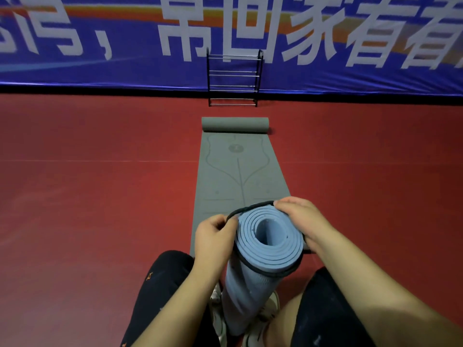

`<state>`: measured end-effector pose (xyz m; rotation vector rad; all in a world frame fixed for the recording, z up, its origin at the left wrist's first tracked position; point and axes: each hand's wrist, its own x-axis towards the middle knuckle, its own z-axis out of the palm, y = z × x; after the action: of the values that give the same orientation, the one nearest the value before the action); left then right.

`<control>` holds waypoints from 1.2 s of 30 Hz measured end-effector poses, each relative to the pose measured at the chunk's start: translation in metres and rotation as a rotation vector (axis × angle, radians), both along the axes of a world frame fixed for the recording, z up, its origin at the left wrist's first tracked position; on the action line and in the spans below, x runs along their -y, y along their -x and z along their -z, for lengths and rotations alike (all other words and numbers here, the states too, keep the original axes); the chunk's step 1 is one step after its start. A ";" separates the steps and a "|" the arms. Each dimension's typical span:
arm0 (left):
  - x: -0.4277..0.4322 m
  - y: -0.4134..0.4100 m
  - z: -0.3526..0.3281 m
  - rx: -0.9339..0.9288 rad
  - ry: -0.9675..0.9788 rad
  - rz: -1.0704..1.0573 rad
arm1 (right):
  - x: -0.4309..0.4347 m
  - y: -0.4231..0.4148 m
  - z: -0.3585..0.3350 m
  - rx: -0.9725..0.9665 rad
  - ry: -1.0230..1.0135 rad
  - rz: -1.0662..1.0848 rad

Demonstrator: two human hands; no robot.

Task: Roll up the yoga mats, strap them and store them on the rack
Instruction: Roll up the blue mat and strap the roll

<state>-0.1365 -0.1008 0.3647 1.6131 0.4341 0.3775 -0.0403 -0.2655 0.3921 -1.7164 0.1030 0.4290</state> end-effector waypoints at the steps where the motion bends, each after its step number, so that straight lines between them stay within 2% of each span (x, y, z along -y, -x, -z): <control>1: -0.001 -0.003 -0.002 -0.011 -0.031 -0.006 | -0.001 -0.003 0.000 -0.008 0.004 -0.032; 3: -0.003 -0.013 -0.003 -0.091 0.020 -0.040 | -0.003 -0.008 0.002 -0.021 0.021 -0.082; 5: -0.008 -0.027 -0.001 -0.273 0.287 -0.041 | -0.005 -0.013 0.003 -0.051 0.047 -0.089; 7: -0.011 -0.035 0.007 -0.454 0.570 0.045 | -0.007 -0.021 0.003 -0.122 0.023 -0.063; 8: -0.013 -0.038 0.015 -0.498 0.604 0.067 | -0.006 -0.025 0.002 -0.169 0.021 -0.075; 11: -0.012 -0.040 0.043 -0.492 0.459 -0.005 | -0.001 -0.034 0.005 -0.320 0.069 -0.167; 13: -0.007 -0.035 0.051 -0.372 0.361 -0.086 | 0.000 -0.032 0.016 -0.402 0.178 -0.078; 14: -0.003 -0.031 0.050 -0.280 0.298 -0.160 | 0.001 -0.027 0.022 -0.439 0.165 -0.001; 16: 0.006 -0.016 0.040 -0.032 0.174 -0.299 | -0.001 -0.017 0.035 -0.453 -0.047 0.119; 17: 0.011 -0.009 0.033 0.089 0.114 -0.281 | -0.003 -0.011 0.039 -0.419 -0.168 0.153; 19: 0.023 0.000 0.027 0.208 0.014 -0.094 | -0.002 -0.004 0.046 -0.257 -0.328 0.222; 22: 0.027 0.003 0.040 0.183 -0.017 0.113 | 0.009 0.002 0.057 0.186 -0.206 0.242; 24: 0.024 0.004 0.048 0.174 -0.088 0.219 | 0.014 0.019 0.059 0.338 -0.254 0.209; 26: 0.021 0.006 0.054 0.191 -0.154 0.306 | 0.015 0.038 0.072 0.416 -0.309 0.154; 29: 0.010 0.010 0.069 0.190 -0.257 0.451 | 0.018 0.065 0.105 0.405 -0.208 0.120; 32: -0.001 0.014 0.082 0.070 -0.266 0.544 | 0.026 0.076 0.122 0.466 -0.041 -0.010; 36: -0.014 0.016 0.096 -0.053 -0.349 0.572 | 0.032 0.072 0.112 0.616 -0.045 -0.190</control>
<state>-0.1524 -0.0864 0.2683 2.0027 -0.0725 -0.0300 -0.1126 -0.2973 0.2799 -1.7497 -0.5137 0.0249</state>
